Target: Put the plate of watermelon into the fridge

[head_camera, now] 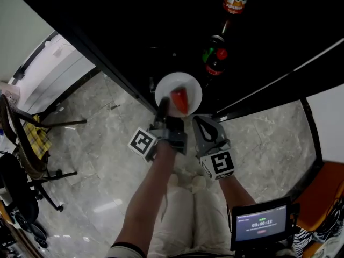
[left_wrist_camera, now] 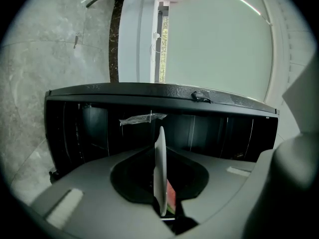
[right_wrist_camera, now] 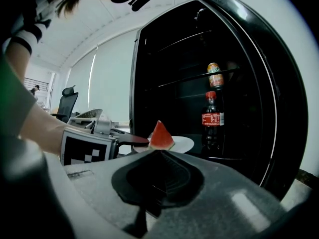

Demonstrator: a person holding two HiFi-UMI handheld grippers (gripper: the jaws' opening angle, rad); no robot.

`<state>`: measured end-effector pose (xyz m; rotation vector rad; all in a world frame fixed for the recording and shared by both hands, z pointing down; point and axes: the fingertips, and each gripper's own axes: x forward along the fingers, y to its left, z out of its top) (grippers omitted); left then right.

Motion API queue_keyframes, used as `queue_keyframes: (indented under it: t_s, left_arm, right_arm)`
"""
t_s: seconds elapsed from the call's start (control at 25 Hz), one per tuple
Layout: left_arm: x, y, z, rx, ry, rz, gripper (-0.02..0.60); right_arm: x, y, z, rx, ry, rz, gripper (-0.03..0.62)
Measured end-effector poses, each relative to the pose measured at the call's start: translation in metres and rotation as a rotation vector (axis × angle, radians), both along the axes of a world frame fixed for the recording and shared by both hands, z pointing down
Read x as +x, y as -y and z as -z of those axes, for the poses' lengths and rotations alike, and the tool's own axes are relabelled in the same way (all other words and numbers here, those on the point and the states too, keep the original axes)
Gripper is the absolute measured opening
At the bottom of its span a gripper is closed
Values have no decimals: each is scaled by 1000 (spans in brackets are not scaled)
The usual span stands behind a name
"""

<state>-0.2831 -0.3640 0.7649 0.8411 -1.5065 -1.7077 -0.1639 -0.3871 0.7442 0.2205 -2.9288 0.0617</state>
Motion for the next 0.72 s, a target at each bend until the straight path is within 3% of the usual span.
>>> queue_keyframes:
  t_s: [0.72]
  left_arm:
    - [-4, 16, -5, -45, -9, -12, 37]
  right_arm:
    - [-26, -10, -9, 58, -36, 86, -5]
